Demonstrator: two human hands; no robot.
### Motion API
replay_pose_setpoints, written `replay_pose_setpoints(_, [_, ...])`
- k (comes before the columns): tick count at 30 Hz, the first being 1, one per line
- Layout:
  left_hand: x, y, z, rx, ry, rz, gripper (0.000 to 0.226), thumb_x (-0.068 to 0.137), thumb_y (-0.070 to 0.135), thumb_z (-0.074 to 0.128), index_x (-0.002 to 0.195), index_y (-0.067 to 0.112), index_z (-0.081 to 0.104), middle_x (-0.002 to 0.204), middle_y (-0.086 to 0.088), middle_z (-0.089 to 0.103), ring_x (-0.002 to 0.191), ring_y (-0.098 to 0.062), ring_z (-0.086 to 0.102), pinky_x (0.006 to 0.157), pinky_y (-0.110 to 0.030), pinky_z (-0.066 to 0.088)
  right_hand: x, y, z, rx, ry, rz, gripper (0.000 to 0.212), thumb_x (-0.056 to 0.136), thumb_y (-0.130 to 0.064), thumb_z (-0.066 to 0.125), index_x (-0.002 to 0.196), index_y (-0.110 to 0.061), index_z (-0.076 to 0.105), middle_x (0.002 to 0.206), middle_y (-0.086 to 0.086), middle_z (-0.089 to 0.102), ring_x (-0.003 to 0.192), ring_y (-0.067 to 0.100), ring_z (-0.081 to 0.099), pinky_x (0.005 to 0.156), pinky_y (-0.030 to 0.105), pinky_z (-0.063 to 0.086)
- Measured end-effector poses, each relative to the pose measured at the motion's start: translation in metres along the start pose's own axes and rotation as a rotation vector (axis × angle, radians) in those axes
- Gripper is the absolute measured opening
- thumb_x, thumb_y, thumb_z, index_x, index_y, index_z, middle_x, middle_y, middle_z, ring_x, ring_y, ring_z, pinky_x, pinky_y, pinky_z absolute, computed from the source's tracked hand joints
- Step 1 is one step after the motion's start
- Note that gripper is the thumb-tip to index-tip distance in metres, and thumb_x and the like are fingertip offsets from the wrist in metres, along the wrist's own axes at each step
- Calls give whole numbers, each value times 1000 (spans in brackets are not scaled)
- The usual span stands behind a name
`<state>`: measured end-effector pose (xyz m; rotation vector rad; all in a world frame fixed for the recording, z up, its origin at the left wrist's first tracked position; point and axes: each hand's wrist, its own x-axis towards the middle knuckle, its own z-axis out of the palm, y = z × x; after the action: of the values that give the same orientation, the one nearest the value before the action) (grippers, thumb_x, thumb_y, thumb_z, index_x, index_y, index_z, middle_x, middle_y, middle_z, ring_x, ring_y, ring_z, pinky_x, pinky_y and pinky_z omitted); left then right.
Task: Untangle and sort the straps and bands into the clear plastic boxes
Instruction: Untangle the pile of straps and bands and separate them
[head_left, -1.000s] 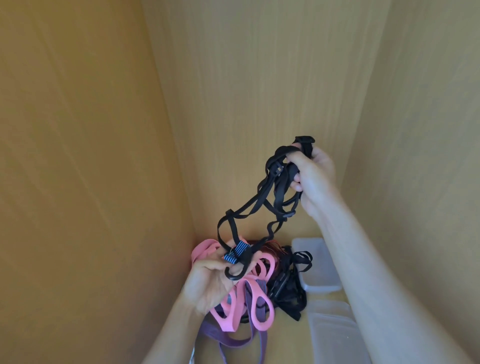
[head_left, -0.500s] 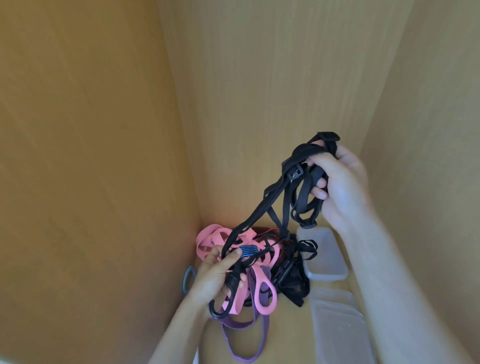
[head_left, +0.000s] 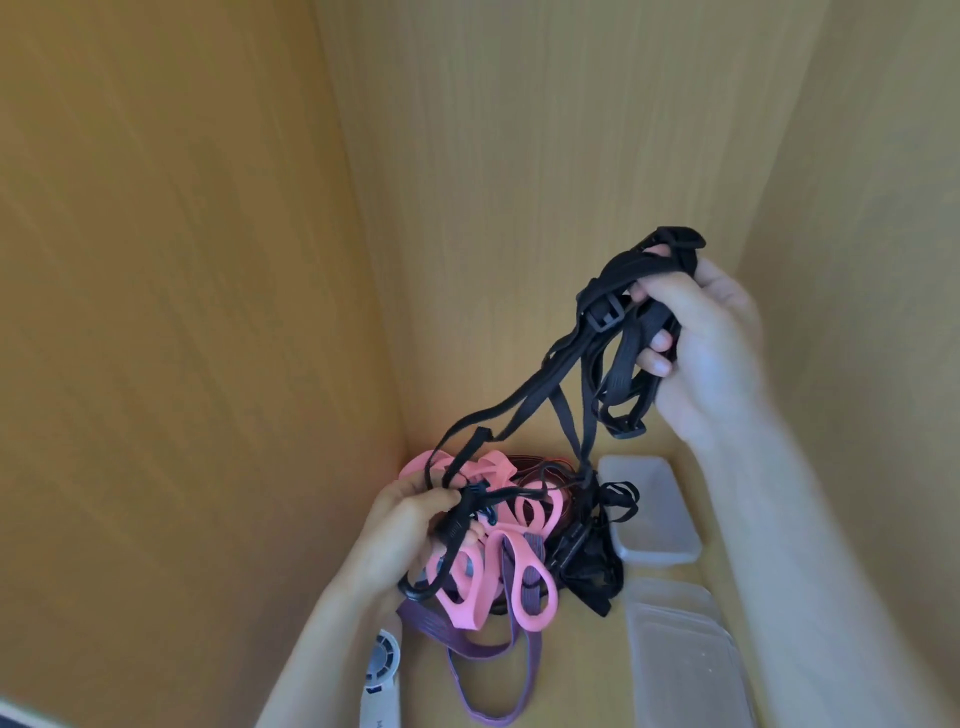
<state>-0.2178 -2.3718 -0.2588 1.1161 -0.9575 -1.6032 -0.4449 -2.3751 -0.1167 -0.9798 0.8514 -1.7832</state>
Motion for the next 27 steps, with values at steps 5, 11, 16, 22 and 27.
replay_pose_setpoints(5, [-10, 8, 0, 56, -89, 63, 20, 89, -5, 66, 107, -9, 60, 67, -21, 60, 51, -23, 59, 57, -28, 53, -1, -1, 1, 51, -2, 4, 24, 93, 4, 51, 80, -16, 57, 66, -3, 52, 47, 9, 29, 36, 19, 18])
replay_pose_setpoints(11, [-11, 23, -7, 118, -139, 104, 48, 75, -4, 68, 122, -9, 61, 73, -23, 61, 49, -21, 55, 51, -24, 49, -2, -3, 3, 71, -7, 4, 24, 93, 3, 51, 82, -16, 58, 67, -2, 52, 47, 9, 29, 36, 20, 17])
replay_pose_setpoints(16, [-13, 39, -13, 542, -111, 142, 41, 88, -19, 54, 116, 9, 62, 85, -26, 65, 50, -23, 58, 48, -28, 49, -3, -4, 2, 68, -21, -6, 23, 93, 4, 51, 82, -15, 57, 66, -3, 51, 46, 9, 29, 35, 19, 18])
replay_pose_setpoints(22, [-5, 59, -25, 1003, -49, 165, 40, 84, -6, 56, 107, 26, 58, 74, 0, 67, 48, -9, 59, 51, -22, 49, -4, -2, 1, 57, -26, -10, 22, 93, 3, 52, 84, -16, 58, 66, -4, 51, 47, 10, 29, 36, 19, 18])
replay_pose_setpoints(27, [4, 58, -41, 1035, 57, 99, 11, 97, 6, 52, 101, 7, 62, 63, -4, 57, 48, -8, 52, 49, -17, 43, -3, -3, 2, 50, -14, -10, 19, 94, 0, 53, 83, -15, 58, 67, -5, 52, 47, 9, 29, 36, 19, 18])
